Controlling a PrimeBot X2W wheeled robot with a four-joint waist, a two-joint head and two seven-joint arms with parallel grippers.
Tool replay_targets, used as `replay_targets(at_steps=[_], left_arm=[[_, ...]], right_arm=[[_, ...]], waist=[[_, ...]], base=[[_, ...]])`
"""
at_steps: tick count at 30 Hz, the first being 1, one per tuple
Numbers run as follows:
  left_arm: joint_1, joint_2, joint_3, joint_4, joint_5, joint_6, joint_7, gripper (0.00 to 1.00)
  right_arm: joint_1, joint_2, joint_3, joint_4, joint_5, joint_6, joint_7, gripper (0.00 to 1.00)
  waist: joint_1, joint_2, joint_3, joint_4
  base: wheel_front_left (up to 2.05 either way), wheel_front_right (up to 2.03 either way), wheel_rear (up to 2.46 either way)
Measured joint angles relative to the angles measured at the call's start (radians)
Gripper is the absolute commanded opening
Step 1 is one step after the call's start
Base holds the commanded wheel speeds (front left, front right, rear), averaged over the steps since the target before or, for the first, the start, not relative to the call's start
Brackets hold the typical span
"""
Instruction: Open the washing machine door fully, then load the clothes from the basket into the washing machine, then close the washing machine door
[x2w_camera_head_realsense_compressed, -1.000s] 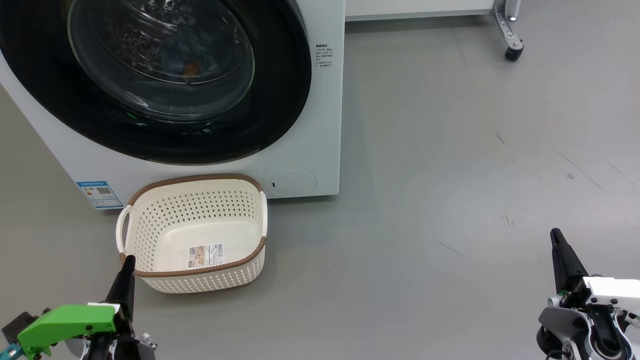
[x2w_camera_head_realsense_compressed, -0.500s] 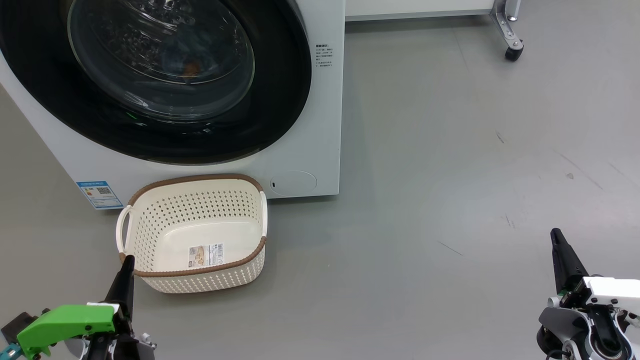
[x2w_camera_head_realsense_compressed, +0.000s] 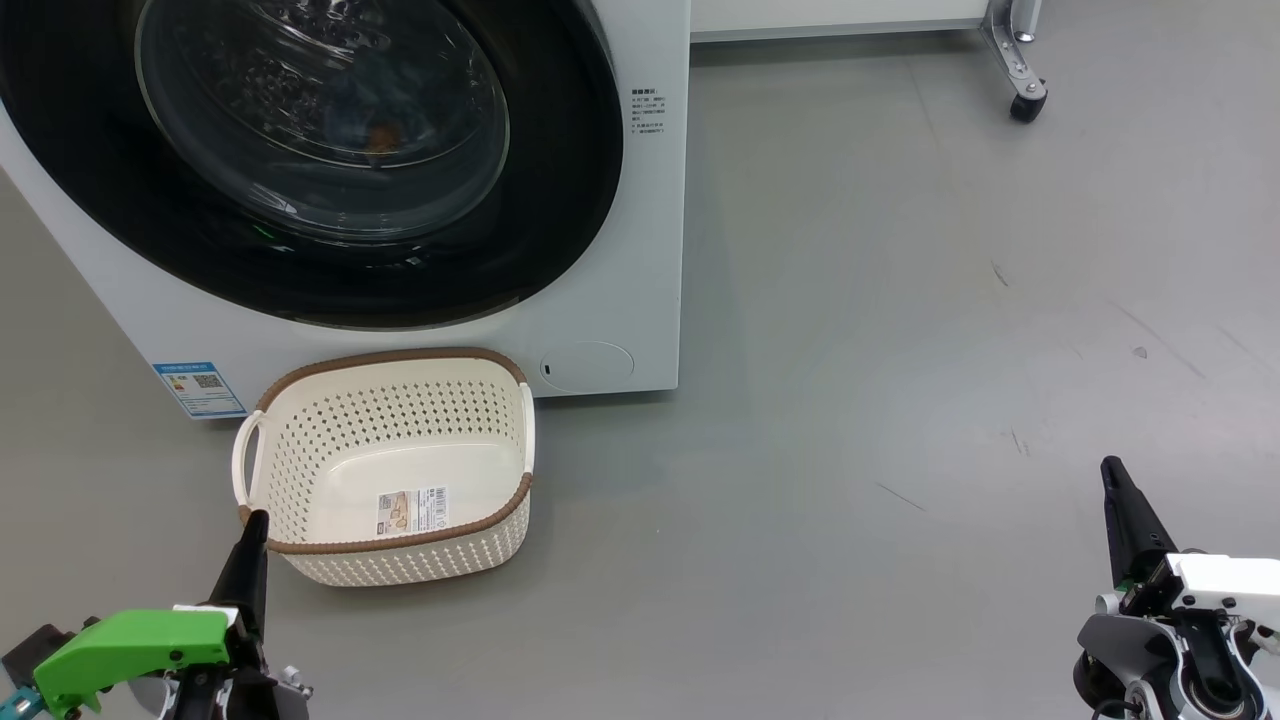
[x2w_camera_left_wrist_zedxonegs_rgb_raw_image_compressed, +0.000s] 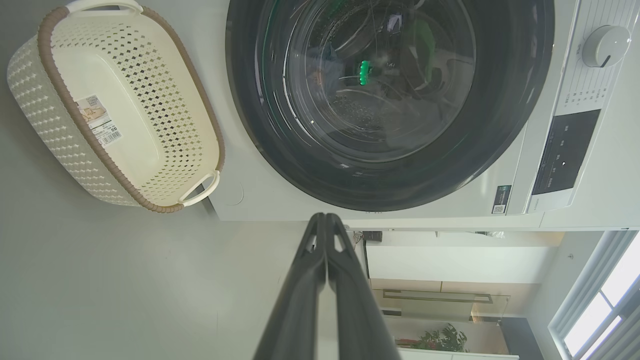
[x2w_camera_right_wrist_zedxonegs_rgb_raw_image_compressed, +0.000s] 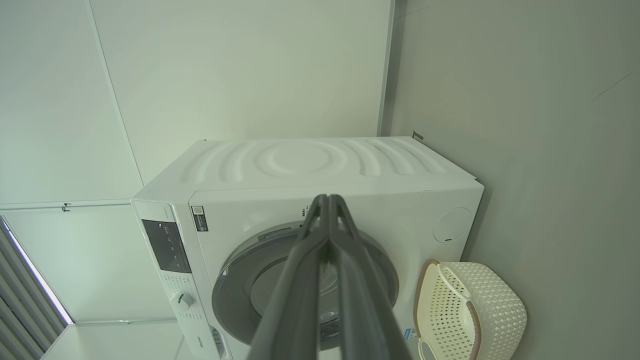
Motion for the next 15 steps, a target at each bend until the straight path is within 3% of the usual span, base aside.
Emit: replay_targets(at_steps=[15], left_arm=[[0.000,-0.001,0.003,0.000,0.000,0.000,0.000,0.00]], right_arm=[[0.000,0.000,-0.001,-0.001,0.000,0.000,0.000,0.00]], waist=[[0.0000,0.0000,0.000,0.000]], base=[[0.00,0.00,0.00]])
